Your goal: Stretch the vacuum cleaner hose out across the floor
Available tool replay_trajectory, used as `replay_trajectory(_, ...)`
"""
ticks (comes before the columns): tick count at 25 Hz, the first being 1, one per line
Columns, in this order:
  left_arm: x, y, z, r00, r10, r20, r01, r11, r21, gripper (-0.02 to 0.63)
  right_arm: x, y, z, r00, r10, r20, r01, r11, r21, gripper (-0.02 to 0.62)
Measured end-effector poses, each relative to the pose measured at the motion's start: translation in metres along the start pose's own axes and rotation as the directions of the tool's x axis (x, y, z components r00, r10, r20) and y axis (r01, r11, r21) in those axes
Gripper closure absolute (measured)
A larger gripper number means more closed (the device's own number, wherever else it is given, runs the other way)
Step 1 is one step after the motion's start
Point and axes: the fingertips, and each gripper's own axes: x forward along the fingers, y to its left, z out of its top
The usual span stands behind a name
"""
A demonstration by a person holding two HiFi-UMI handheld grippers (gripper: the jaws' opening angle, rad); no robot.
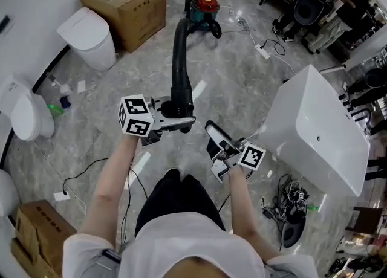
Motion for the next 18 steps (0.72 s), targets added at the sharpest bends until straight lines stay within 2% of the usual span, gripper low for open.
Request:
replay_trajectory(2,0.000,-0.015,-0.013,0.991,-0.120,-0.065,0.120,0.993,-0.003,0.446,0.005,0.005,0.007,1.000,0.026,0.013,-0.026,1.000,-0.002,0.344)
replay_trajectory(3,-0.001,-0.024,-0.018,0.979,-0.185,-0.090,0.184,0.983,-0.015,0.446,0.009,0.009,0.009,0.999,0.043,0.011,-0.043,0.999,-0.005,0.344)
replay_trajectory(6,-0.001,-0.050,-0.026,0.923,-0.363,-0.126,0.359,0.932,-0.058,0.446,0.016,0.023,0.010,0.994,0.106,0.000,-0.106,0.994,-0.012,0.344)
replay_trajectory(9,-0.002,-0.068,-0.032,0.867,-0.478,-0.143,0.469,0.878,-0.094,0.446,0.018,0.038,0.005,0.985,0.173,-0.016,-0.173,0.985,-0.014,0.344)
replay_trajectory(11,-0.002,-0.072,-0.037,0.835,-0.522,-0.175,0.507,0.853,-0.125,0.446,0.016,0.044,0.005,0.985,0.170,-0.020,-0.171,0.983,-0.069,0.344)
replay_trajectory(15,-0.013,-0.066,-0.060,0.773,-0.568,-0.284,0.523,0.823,-0.222,0.446,0.000,0.041,0.012,0.995,0.096,-0.016,-0.097,0.980,-0.172,0.344)
replay_trajectory(17,-0.021,-0.062,-0.077,0.722,-0.594,-0.356,0.516,0.804,-0.295,0.446,-0.007,0.038,0.014,0.998,0.065,-0.019,-0.068,0.979,-0.191,0.344)
replay_trajectory(18,-0.025,-0.062,-0.087,0.685,-0.609,-0.400,0.510,0.793,-0.335,0.446,-0.011,0.037,0.016,0.999,0.051,-0.014,-0.053,0.978,-0.202,0.344)
